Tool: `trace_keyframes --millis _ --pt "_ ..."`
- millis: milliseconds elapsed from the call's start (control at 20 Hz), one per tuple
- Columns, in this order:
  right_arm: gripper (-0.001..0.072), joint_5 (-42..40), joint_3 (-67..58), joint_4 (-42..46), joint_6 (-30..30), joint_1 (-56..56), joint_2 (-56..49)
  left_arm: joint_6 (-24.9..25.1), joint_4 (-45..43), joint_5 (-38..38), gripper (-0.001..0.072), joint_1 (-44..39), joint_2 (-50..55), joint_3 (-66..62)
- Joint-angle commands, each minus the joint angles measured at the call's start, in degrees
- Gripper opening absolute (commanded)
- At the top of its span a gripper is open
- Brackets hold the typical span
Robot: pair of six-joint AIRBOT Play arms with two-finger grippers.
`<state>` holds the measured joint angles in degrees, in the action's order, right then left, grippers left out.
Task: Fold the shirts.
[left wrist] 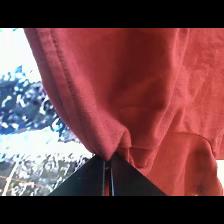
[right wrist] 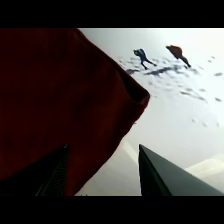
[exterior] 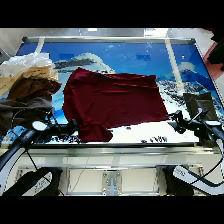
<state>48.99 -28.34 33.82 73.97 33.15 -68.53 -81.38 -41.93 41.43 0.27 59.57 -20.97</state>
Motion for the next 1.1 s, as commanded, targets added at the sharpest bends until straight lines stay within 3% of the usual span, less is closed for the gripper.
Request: trace_keyframes --millis 0,50,100,200,350,500,600,700,850,1050 --pt "0.0495 -6.34 0.59 -5.11 0.17 -3.82 -3.15 0.24 0.17 0.02 0.0014 0.04 0.04 -0.04" --pt "0.0476 -7.10 0.59 -6.93 -0.39 -4.79 -4.55 0.24 0.20 0.02 0.0014 0.04 0.04 -0.04" --pt "0.0380 -7.82 0.59 -8.48 -0.96 -5.40 -5.40 0.24 0.20 0.00 0.0014 0.04 0.04 -0.04" --pt "0.0034 -8.17 0.31 -13.25 -5.29 -5.55 -5.75 0.26 0.20 -0.04 0.0014 0.04 0.04 -0.04" --pt "0.0023 -0.79 -3.74 -19.39 -14.58 -3.98 -4.70 0.46 0.17 -0.39 0.0014 0.11 -0.13 -2.71" --pt "0.0021 7.10 -10.86 -19.96 -16.44 -1.44 3.43 2.58 0.02 -0.42 0.0014 0.11 -4.39 -13.25" --pt "0.0020 10.91 -16.98 -16.00 -16.48 0.85 12.68 5.01 -0.22 -0.33 0.0013 0.11 -9.90 -22.40" --pt "0.0020 13.51 -23.41 -12.96 -12.66 4.48 23.37 6.84 -1.62 -0.68 0.0013 0.11 -16.46 -31.67" --pt "0.0019 17.73 -34.47 -10.99 -10.32 13.05 36.94 7.08 -8.17 -2.47 0.0011 0.11 -24.81 -45.35" --pt "0.0017 18.10 -51.19 -11.58 -9.25 21.27 41.62 8.76 -14.03 1.51 0.0010 0.09 -25.11 -64.92"
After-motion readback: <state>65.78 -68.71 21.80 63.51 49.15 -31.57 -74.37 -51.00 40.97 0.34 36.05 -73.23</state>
